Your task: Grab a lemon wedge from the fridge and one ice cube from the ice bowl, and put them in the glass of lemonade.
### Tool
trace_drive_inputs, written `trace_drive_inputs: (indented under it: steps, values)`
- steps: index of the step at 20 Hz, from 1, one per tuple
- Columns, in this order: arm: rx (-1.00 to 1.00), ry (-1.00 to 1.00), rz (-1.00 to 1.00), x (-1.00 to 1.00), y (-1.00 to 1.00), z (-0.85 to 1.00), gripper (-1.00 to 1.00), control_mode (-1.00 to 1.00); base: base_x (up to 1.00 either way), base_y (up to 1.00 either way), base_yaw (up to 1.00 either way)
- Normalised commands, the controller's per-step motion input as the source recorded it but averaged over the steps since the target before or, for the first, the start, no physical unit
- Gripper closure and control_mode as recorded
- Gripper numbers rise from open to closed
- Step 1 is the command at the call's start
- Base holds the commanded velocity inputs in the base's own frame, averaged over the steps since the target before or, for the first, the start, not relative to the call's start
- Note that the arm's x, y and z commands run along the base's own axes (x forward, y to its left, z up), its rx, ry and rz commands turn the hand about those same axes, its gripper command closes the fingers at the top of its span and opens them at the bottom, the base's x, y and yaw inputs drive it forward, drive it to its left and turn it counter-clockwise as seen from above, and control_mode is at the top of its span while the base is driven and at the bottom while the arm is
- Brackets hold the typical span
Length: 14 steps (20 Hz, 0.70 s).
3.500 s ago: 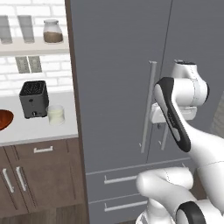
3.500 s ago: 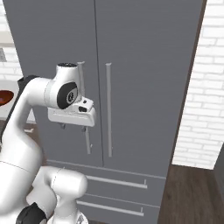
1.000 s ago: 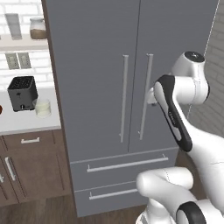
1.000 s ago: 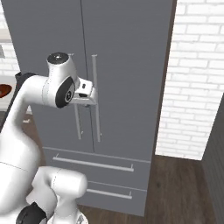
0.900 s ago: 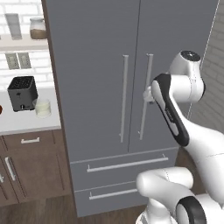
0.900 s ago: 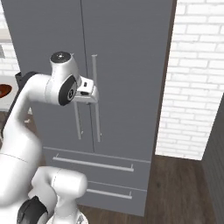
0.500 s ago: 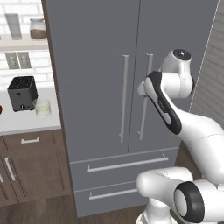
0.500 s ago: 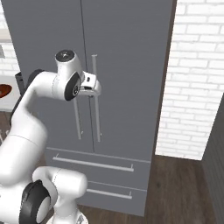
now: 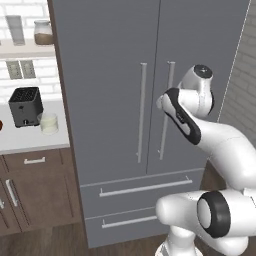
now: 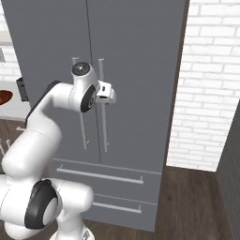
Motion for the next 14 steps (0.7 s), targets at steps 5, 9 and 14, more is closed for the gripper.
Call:
trace_drive_inputs:
  steps: [5, 9, 14]
  values:
    - [0.0, 0.02, -0.07, 0.36, -0.09, -0.1, -1.0, -1.0, 0.0, 0.0, 0.0]
    - [0.0, 0.0, -0.02, 0.17, 0.06, -0.13, -1.0, -1.0, 0.0, 0.0, 0.0]
    - [0.0, 0.0, 0.0, 0.38, 0.0, -0.27, -1.0, -1.0, 0.0, 0.0, 0.0]
